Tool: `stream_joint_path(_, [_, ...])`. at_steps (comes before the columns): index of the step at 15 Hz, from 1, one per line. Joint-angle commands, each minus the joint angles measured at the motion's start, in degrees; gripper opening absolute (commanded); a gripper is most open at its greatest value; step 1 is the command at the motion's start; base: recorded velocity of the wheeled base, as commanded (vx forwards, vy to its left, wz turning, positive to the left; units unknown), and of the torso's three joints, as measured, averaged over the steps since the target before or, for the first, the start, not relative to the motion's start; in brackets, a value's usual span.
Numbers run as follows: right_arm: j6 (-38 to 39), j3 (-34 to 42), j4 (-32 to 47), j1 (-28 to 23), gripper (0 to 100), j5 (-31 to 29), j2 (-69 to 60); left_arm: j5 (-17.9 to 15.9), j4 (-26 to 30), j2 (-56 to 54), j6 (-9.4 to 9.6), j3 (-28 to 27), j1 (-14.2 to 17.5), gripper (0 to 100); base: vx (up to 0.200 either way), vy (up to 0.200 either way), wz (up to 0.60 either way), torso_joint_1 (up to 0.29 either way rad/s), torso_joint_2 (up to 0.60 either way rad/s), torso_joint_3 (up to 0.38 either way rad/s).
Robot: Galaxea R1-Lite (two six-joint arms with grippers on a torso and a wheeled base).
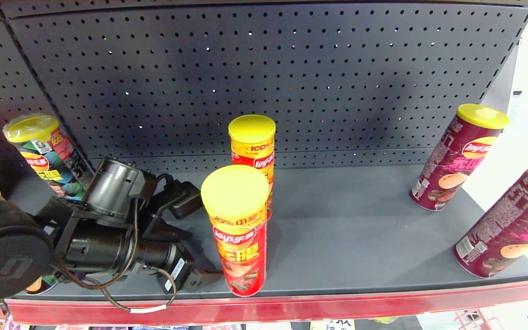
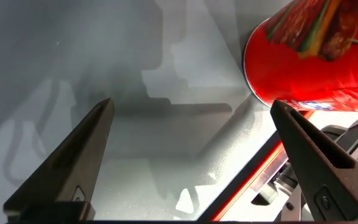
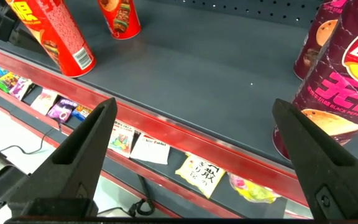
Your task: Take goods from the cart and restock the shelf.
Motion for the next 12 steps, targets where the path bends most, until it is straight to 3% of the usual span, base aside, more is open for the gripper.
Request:
stream_joint_path(1, [0.0, 0.0, 0.0, 0.0, 100, 0.0, 0.1, 0.0, 0.0, -0.5, -0.09, 0.5, 0.3, 100, 0.0, 0.0, 0.0, 0.0, 0.0, 0.0])
stream_joint_path(5, [0.0, 0.3, 0.1, 0.0, 100, 0.0, 0.3, 0.2, 0.1, -8.8, -3.61, 3.5, 2.6, 100, 0.0, 0.0, 0.0, 0.0, 0.0, 0.0])
stream_joint_path(6, [-0.1, 0.8, 0.2, 0.0, 100, -0.1, 0.3, 0.4, 0.1, -16.3, -5.98, 6.5, 3.0, 100, 0.0, 0.0, 0.0, 0.0, 0.0, 0.0])
stream_joint_path(8, [-0.1, 1.8, 0.2, 0.0, 100, -0.2, 0.1, 0.7, 0.9, -26.1, -7.47, 10.1, 3.0, 100, 0.0, 0.0, 0.0, 0.0, 0.0, 0.0])
stream_joint_path(10, [-0.1, 4.8, 0.2, -0.1, 100, -0.8, -1.6, 5.1, 5.3, -42.3, -9.14, 13.5, 5.1, 100, 0.0, 0.0, 0.0, 0.0, 0.0, 0.0])
stream_joint_path(12, [-0.3, 8.1, 0.2, -1.5, 100, -6.8, -3.7, 9.8, 11.8, -55.0, -10.64, 14.2, 7.8, 100, 0.0, 0.0, 0.0, 0.0, 0.0, 0.0])
